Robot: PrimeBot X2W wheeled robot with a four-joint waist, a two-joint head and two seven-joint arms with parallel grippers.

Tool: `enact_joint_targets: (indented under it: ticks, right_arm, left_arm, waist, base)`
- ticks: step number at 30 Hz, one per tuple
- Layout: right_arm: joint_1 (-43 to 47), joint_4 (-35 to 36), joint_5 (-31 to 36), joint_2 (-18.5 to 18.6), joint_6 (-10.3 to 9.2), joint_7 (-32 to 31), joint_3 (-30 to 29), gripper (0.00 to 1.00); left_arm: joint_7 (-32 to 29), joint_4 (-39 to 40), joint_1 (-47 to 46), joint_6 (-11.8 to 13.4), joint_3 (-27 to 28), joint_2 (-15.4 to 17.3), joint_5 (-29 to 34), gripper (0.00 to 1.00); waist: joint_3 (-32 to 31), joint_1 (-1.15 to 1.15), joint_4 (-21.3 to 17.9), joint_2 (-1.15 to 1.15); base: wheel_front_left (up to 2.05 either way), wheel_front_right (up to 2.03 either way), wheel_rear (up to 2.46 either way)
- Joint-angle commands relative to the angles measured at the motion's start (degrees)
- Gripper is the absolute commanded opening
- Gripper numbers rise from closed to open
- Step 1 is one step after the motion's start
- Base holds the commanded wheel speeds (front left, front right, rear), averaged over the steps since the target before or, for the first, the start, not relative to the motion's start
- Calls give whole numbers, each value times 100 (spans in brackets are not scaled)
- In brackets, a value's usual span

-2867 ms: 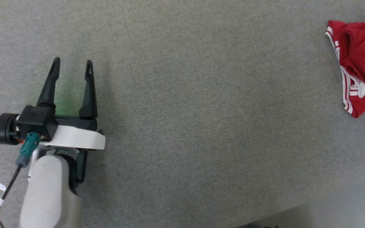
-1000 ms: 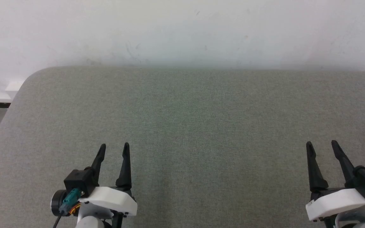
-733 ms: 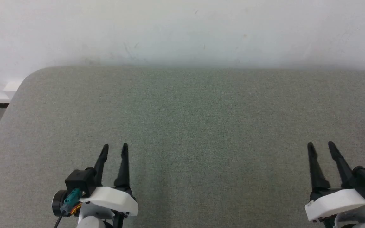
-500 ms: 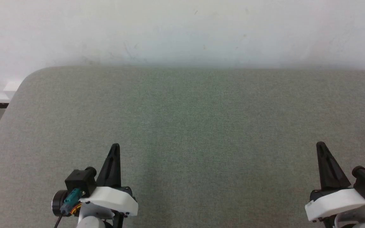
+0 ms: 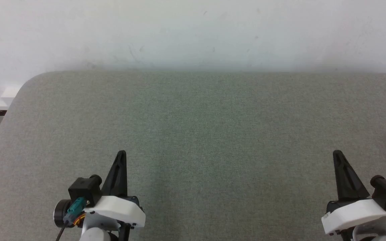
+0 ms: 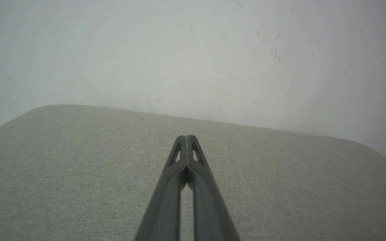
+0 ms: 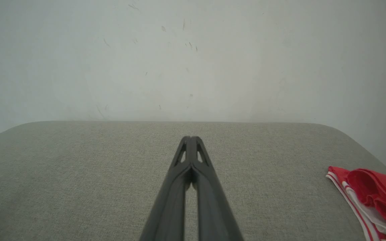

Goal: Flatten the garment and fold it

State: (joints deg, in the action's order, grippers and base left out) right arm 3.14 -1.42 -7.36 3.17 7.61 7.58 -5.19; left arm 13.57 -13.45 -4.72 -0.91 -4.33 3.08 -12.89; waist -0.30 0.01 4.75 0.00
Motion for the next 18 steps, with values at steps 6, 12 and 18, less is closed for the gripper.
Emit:
enact_joint_targets:
  ticks: [6,12,18]
  right_arm:
    - [-43,18,97,-5,-2,-58,50,0]
    - [-55,23,127,-6,-2,-91,72,0]
    - [-70,30,162,-7,-3,-130,98,0]
  left_arm:
    - [-94,126,65,12,39,-3,150,0]
    - [-153,182,84,16,57,-4,203,0]
    - [-223,250,106,20,79,-5,266,0]
  waist:
    - [2,0,-30,0]
    - [3,0,-51,0]
    - [5,0,-76,0]
  base:
    - [0,0,0]
    - [0,0,0]
    - [0,0,0]
